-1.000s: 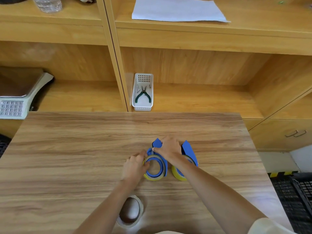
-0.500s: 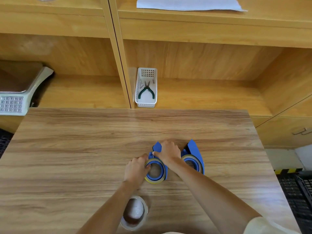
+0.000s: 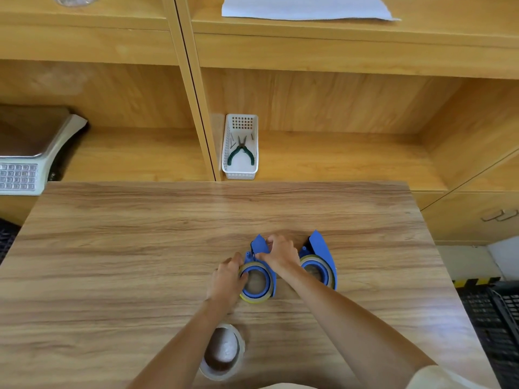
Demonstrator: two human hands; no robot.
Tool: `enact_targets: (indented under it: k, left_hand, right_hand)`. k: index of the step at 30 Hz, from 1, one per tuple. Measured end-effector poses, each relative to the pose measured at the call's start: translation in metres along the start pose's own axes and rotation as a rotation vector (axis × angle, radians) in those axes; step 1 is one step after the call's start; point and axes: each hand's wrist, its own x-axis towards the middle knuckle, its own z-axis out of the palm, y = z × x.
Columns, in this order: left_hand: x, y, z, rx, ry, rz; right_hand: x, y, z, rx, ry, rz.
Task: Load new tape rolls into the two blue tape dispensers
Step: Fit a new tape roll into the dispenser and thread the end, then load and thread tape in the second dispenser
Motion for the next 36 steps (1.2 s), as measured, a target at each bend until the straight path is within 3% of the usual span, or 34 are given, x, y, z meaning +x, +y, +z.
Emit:
enact_targets:
  k: [4,13,17,20,23,27,36]
  left_hand:
    - [-0.001,-0.003,-0.001,-0.02,-0.042,-0.03]
    - [-0.007,-0.005,-0.005,-0.012,-0.087,-0.052]
    - [-0.013,0.001,-0.01,-0.047,0.038,-0.025]
    - [-0.02,0.008,-0.019,-0.134,0.194,-0.017]
    - [-0.024,0.011,-0.026,-0.176,0.288,-0.04]
    - [-0.028,0.007,-0.029,-0.18,0.314,-0.03]
    - [-0.032,0.016,-0.025,-0.214,0.238,0.035]
  right_hand:
    - [0.003,0.005,0.001,0.126,-0.067,0.049]
    - [0.002,0.016,-0.009,0.148,-0.123,0.019]
    - [-0.005,0.028,-0.038,0.132,0.012,-0.126]
    - [-0.006,0.052,-0.058,-0.08,0.194,-0.242]
    - [-0.005,0.091,-0.065,-0.188,0.13,-0.148]
    - [-0.011,0.123,-0.059,-0.132,-0.014,-0.048]
    - [-0.022,0.123,-0.055,-0.134,0.051,-0.045]
